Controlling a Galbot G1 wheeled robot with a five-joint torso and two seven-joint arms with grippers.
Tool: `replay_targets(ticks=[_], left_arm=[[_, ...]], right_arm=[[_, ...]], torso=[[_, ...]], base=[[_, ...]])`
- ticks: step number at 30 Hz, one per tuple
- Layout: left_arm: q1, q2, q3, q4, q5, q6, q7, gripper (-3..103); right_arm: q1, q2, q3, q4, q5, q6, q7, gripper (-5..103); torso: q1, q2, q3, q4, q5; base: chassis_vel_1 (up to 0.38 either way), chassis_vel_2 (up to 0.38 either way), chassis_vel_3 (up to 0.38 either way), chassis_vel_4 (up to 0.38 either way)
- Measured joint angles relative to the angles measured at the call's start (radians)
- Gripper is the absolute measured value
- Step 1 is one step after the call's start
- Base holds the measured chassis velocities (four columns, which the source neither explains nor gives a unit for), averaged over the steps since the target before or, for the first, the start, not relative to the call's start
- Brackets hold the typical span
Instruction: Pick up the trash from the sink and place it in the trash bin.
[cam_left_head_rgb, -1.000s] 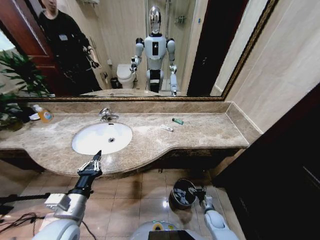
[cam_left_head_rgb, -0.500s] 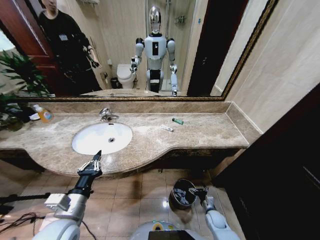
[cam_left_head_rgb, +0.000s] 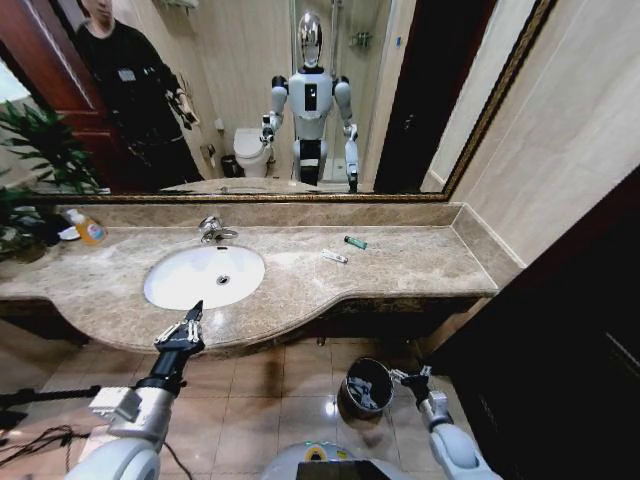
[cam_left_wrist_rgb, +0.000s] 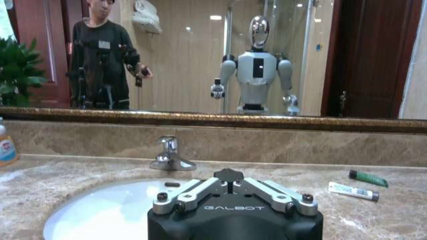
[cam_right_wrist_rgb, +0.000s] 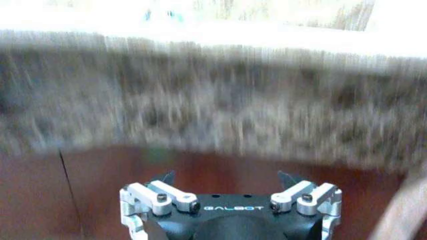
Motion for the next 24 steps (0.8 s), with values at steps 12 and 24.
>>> replay_targets(ticks=[12,24], left_arm=[[0.0,0.0,0.0,0.0,0.0,0.0,0.0,0],[0.0,0.0,0.0,0.0,0.0,0.0,0.0,0]], right_arm=[[-0.07,-0.066,0.006,0.429,0.022,-0.093,0.04,100],[0.223,-0.17,-0.076,0.416,0.183,-0.33,-0.038,100]], torso=[[0.0,0.0,0.0,-0.0001,-0.0003],[0.0,0.0,0.0,0.0001,0.0001]], base=[[0.0,0.0,0.0,0.0],[0.0,0.0,0.0,0.0]])
